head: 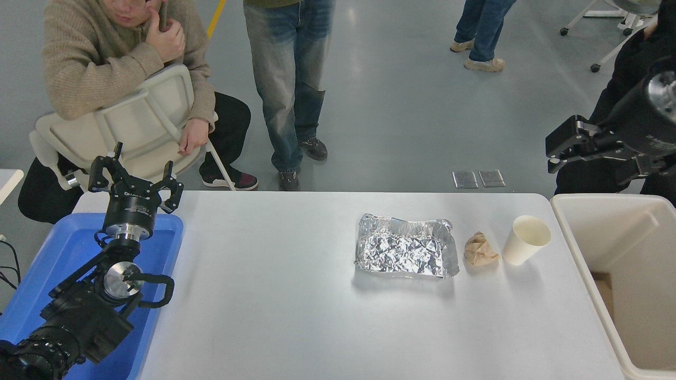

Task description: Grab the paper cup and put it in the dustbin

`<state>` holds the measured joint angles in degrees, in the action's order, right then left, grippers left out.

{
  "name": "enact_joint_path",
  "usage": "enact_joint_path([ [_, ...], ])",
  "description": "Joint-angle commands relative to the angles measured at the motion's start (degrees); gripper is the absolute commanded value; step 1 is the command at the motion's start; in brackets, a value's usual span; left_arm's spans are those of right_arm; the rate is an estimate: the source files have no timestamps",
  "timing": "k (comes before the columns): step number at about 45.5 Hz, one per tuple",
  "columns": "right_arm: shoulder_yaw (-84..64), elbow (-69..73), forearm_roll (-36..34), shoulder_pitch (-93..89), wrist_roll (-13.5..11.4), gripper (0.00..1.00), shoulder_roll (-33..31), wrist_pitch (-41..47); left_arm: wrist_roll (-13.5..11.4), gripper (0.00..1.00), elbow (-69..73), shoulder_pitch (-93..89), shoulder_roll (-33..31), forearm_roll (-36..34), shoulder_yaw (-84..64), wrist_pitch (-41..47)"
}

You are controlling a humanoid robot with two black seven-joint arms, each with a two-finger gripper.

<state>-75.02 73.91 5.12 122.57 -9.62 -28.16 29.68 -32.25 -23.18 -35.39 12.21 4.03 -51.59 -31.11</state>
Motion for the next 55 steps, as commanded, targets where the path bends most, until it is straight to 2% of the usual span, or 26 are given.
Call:
enact_joint_path([
  [1,2.3,-7.5,-0.3,-14.4,0.0,1.0,1.0,-9.3,0.0,0.99,0.0,0.0,0.0,0.0,0.0,0.0],
  [22,14.8,-26.7,-2.0,-39.2,0.0,1.0,5.0,-11.0,0.0,0.99,0.0,0.0,0.0,0.0,-0.1,0.0],
  [28,16.9,-32.6,-2.2,-45.9,0.0,1.0,6.7,-14.0,0.0,0.99,0.1,0.0,0.0,0.0,-0.1,0.0],
  [44,18.9,-34.4,-3.3,-49.8,0.0,1.0,8.2,-17.0,0.0,0.99,0.0,0.0,0.0,0.0,-0.1,0.0],
  [55,19.3,-35.7,-3.4,-52.2,0.0,0.93,9.4,-19.5,0.0,0.99,0.1,0.0,0.0,0.0,-0.1,0.0],
])
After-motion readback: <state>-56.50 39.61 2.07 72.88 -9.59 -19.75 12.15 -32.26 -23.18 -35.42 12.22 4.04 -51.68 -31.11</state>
